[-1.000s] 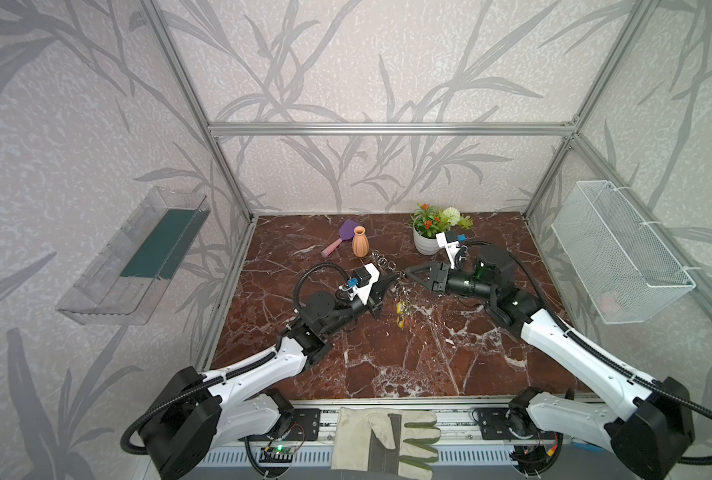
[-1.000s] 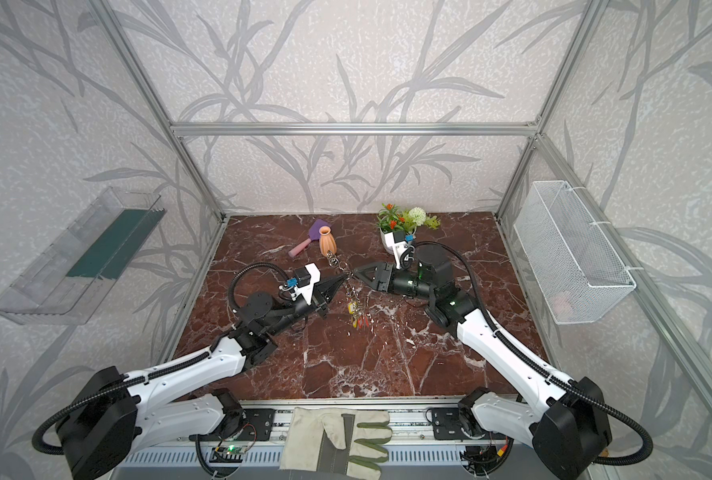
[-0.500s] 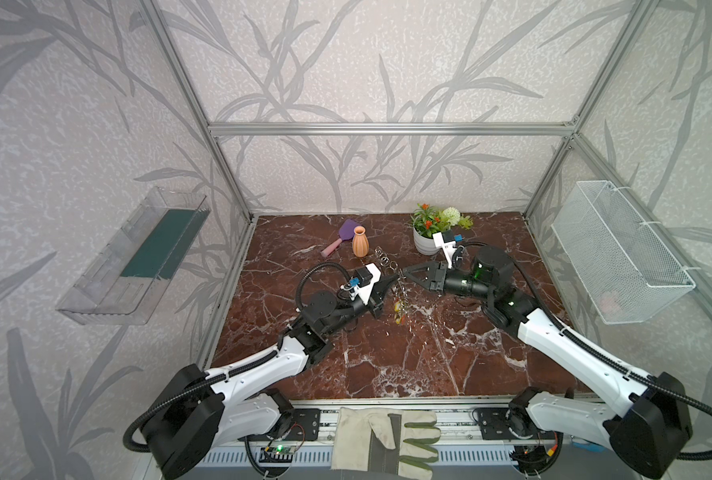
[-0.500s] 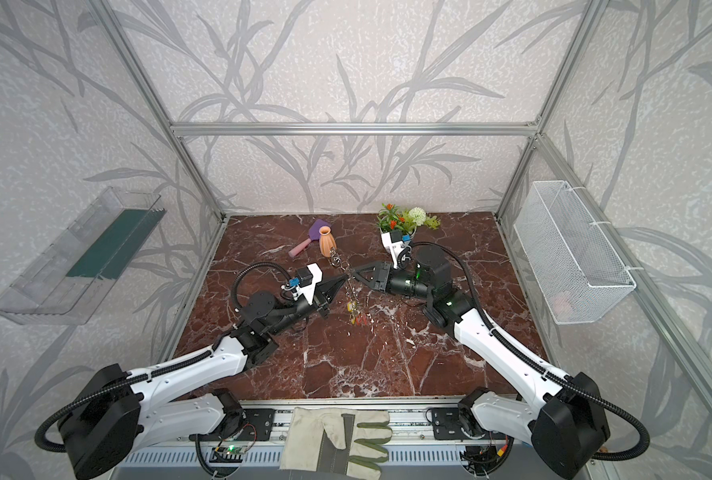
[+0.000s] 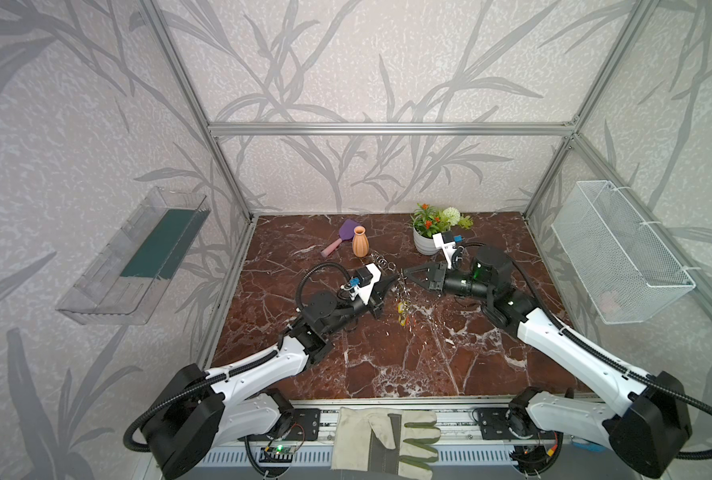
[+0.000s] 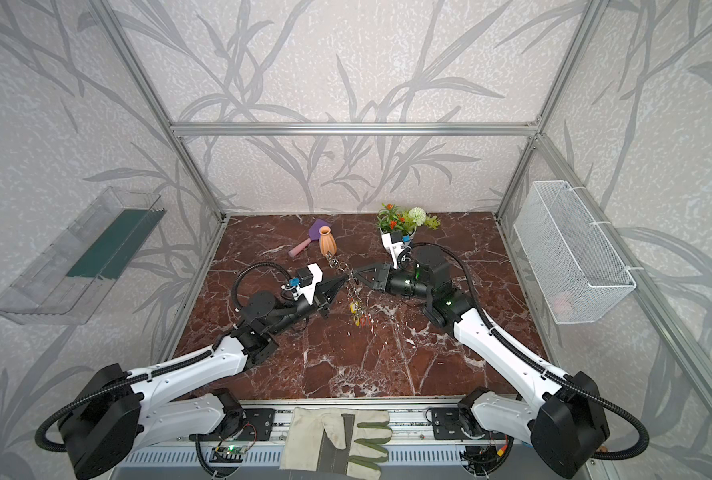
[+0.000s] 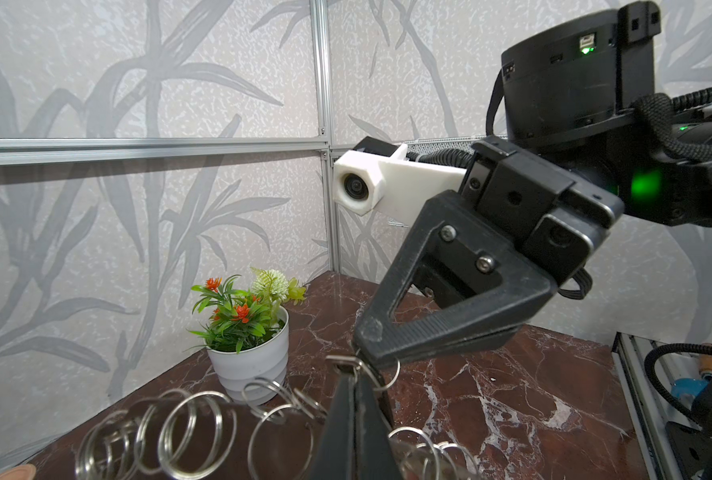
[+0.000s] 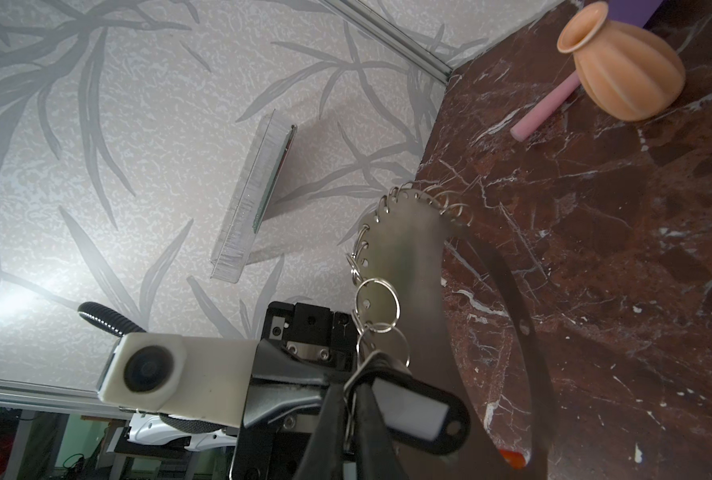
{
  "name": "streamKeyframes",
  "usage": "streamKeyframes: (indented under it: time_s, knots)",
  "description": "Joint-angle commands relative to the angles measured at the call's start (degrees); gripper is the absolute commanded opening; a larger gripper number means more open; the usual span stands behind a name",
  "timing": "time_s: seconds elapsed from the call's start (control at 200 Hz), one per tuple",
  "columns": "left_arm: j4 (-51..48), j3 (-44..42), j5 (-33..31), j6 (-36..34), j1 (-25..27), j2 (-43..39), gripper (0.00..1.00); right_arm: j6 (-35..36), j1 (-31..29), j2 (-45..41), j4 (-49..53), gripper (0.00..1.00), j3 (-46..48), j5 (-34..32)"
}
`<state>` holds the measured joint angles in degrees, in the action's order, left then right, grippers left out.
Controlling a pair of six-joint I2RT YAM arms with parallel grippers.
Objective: Put the keys on the keyring
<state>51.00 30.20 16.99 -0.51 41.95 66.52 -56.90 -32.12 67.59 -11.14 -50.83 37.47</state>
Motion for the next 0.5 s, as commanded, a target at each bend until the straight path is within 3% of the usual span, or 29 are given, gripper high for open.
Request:
streamKeyframes:
  time_s: [0.0,0.19,0.495]
  knots:
    - [3.29,1.01,0.34,-0.89,0.35,-0.05,0.0,0.87,-0.39,0.26,0.6,0.08,-0.16,-0.29]
    - [3.47,0.92,1.09,-0.76,0.42,-0.75,0.0,1.27,-0.4,0.41,1.65,0.0,-0.05,-1.27]
    - [5.51,0.13,0.23,-0.24,0.52,-2.47,0.0,1.03,-0.28,1.63,2.2,0.0,0.21,-1.8]
